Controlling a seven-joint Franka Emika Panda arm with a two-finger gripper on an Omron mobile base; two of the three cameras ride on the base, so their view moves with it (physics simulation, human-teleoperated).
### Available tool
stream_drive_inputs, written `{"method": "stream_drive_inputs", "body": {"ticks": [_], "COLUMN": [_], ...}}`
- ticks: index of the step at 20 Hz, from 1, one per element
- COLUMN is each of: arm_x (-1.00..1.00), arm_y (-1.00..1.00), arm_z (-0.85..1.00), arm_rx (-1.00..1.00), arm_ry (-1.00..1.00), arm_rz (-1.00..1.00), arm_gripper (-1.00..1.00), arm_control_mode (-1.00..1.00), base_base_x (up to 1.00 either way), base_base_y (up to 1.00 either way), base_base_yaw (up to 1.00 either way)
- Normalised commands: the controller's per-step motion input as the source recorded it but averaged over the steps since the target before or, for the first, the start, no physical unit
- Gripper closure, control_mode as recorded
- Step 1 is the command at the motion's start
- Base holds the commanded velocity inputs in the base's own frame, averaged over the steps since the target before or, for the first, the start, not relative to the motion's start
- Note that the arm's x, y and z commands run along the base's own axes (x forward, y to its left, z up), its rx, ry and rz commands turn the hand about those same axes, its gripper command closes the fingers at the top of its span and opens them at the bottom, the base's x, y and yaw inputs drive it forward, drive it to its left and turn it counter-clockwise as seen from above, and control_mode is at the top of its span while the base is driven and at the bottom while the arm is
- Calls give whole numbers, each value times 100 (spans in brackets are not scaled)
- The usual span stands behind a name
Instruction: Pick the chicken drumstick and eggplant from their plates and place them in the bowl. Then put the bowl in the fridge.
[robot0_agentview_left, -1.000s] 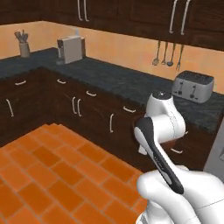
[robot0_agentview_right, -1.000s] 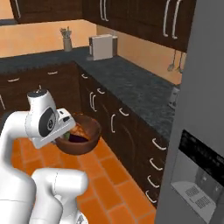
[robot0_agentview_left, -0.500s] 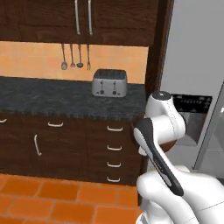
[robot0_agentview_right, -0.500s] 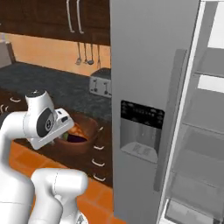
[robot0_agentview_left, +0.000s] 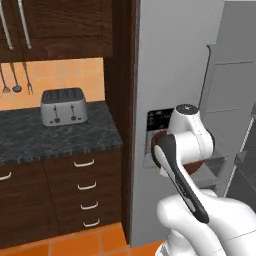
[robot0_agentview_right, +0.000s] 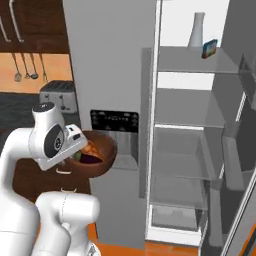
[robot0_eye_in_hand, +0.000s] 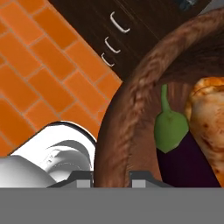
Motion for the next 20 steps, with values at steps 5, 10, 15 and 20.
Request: {"method": "stream_drive_inputs", "body": {"ticks": [5,10,15,20], "arm_x": [0,0,0,20], "arm_y": [0,0,0,0], "arm_z": [0,0,0,2], "arm_rx": [0,0,0,0], "arm_ry": [0,0,0,-8], "arm_rz": [0,0,0,0], "arm_gripper": [100,100,100,100], "arm_control_mode": [100,100,100,-100], "base_base_x": [44,27,1,14], "base_base_y": [-73,-96,11,13], "base_base_yaw": [-15,0,-1,0]}}
